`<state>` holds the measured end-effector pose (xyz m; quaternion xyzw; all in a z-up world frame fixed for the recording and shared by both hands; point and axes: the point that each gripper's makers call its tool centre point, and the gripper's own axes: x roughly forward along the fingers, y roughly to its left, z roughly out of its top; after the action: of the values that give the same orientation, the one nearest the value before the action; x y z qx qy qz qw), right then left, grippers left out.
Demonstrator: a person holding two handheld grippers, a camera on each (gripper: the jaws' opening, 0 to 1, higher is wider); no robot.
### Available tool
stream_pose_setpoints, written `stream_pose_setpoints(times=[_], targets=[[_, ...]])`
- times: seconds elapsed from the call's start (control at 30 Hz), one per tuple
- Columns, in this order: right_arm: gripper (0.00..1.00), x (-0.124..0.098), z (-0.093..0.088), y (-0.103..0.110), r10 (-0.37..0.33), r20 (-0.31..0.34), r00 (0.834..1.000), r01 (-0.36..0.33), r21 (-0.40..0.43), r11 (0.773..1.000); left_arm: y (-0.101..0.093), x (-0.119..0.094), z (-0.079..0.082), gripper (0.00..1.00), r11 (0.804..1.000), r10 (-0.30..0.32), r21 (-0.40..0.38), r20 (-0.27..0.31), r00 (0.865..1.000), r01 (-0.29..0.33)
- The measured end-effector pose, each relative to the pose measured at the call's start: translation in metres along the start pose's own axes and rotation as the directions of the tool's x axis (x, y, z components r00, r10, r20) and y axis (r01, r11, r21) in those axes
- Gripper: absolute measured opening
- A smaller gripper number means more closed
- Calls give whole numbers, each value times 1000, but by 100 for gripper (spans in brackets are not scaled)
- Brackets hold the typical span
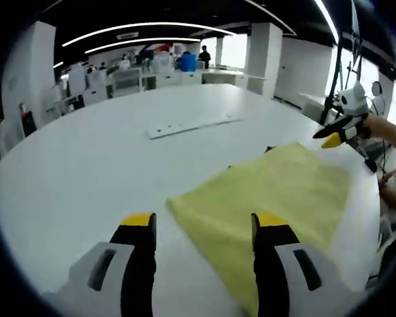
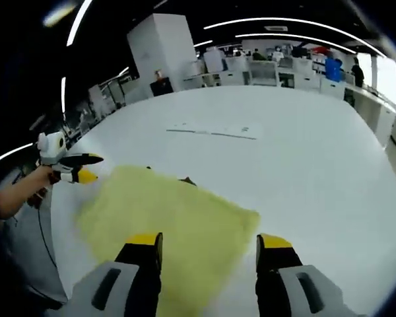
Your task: Fold the garment on the visible template until the final outline fits inside the template.
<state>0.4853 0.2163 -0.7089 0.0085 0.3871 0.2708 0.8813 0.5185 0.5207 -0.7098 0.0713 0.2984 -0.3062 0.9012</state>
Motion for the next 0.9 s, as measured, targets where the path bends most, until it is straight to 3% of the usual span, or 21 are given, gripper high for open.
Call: stream_pose_setpoints(times=[0.33, 0.63, 0.9], targets=[[59, -26, -34, 24, 75, -61, 995, -80, -77, 994, -23, -27, -24, 62, 998, -68, 14, -12, 998, 68], [50, -40, -62, 31, 66, -95, 993, -75, -98, 992, -38, -49, -51, 57, 995, -93, -31, -17, 995, 93], [33, -47, -95, 34, 72, -139, 988, -86, -101, 991, -44, -56, -73, 48, 994, -94, -64, -33, 995, 91]])
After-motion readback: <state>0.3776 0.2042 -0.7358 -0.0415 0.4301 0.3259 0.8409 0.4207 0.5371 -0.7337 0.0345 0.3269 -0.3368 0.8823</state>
